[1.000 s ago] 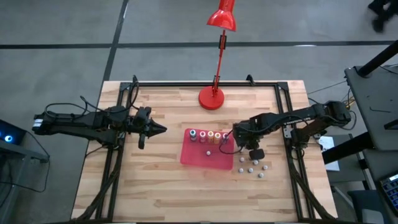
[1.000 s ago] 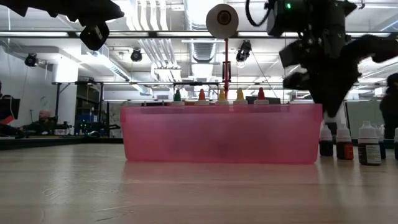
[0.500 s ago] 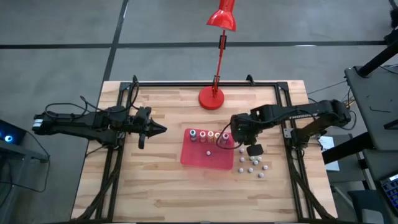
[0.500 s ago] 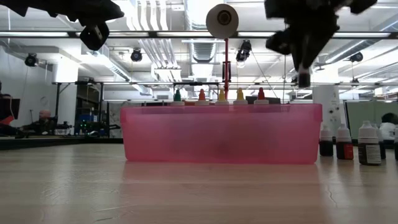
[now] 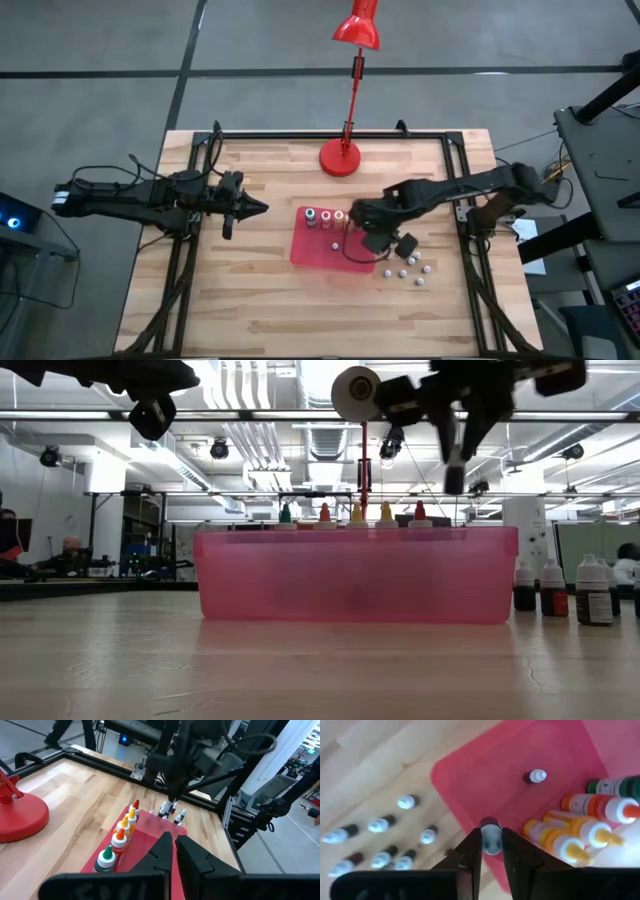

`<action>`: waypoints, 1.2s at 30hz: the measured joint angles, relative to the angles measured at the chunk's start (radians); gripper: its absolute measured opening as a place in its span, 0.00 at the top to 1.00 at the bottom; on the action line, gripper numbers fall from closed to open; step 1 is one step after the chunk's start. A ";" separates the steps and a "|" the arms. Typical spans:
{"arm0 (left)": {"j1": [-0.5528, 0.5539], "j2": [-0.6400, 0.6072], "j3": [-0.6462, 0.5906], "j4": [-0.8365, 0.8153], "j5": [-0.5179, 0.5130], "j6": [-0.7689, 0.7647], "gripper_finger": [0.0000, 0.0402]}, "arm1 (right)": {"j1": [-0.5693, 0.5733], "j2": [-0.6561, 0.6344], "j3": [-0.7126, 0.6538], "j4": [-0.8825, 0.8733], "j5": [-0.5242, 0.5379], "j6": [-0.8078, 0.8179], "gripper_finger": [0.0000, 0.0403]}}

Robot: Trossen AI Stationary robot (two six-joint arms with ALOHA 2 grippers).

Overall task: Pick & Place food coloring
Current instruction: Put the small black food coloring bottle into the red bin

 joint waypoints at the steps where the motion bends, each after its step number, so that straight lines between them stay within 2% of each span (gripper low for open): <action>1: 0.000 0.000 0.000 0.000 0.000 0.000 1.00 | 0.000 0.023 0.017 0.002 0.001 -0.020 0.86; 5: 0.000 0.000 0.000 0.002 0.000 0.000 1.00 | 0.000 0.126 0.091 0.006 0.001 -0.087 0.86; 14: 0.000 0.000 0.000 0.004 0.000 0.004 1.00 | -0.001 0.313 0.234 0.004 0.002 -0.115 0.86; 30: 0.000 0.000 0.000 0.007 0.000 0.007 1.00 | -0.003 0.442 0.357 0.042 -0.037 -0.171 0.86; 36: 0.000 0.000 0.000 0.007 0.000 0.008 1.00 | -0.002 0.470 0.360 0.066 -0.038 -0.171 0.86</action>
